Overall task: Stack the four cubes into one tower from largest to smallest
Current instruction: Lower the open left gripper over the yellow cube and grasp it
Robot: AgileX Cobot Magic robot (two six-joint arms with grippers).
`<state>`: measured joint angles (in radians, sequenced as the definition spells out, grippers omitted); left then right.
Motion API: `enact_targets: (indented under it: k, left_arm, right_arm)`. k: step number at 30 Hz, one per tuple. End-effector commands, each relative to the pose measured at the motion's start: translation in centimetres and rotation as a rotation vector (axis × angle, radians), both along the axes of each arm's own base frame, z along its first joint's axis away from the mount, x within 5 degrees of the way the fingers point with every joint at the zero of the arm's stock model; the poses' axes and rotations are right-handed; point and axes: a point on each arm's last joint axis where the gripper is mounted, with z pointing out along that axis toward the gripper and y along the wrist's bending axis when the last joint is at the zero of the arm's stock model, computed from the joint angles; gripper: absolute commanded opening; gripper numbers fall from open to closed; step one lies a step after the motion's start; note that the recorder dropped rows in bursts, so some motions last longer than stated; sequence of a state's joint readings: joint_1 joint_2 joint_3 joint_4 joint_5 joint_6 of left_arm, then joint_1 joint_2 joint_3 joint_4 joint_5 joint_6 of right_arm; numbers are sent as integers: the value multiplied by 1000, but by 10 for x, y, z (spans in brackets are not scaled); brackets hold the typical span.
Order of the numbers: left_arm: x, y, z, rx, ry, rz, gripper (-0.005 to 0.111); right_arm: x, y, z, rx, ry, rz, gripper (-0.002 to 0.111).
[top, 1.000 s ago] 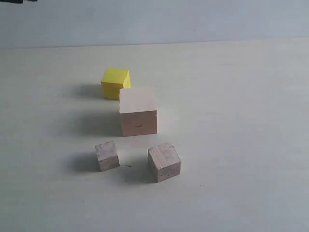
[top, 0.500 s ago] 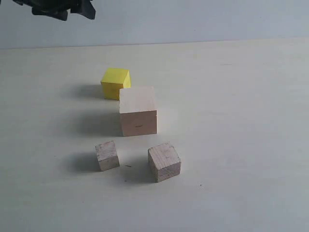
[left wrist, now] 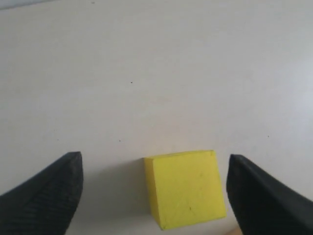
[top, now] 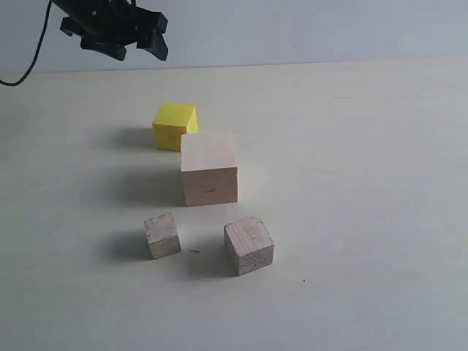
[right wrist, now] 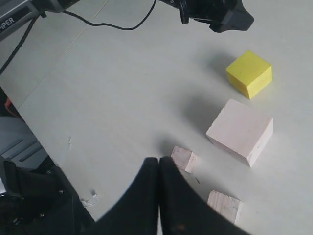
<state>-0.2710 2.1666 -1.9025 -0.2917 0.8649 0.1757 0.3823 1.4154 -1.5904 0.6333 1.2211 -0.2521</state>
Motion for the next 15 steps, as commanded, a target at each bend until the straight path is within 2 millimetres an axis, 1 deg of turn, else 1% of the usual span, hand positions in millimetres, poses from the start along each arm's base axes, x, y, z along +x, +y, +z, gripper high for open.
enact_targets:
  k: [1,5,8,11,13,15]
  left_arm:
    - [-2,-11,-6,2,37,-13,83]
    - [-3,-22,-19,53,46,-44,83]
    - [-4,-33,-31,61,58,-62,83]
    - [-4,-40,-38,66,58,-64,83]
    - [-4,-43,-40,77,54,-49,83]
    - [-3,-41,-44,97,60,-15,83]
  right_arm:
    - [-2,0,2,7,-4,2,0]
    - [-2,0,2,7,-4,2,0]
    - [-2,0,2,7,-4,2,0]
    - [-2,0,2,7,-4,2,0]
    - [-2,0,2,7,-4,2,0]
    - [-2,0,2,5,-5,1,0]
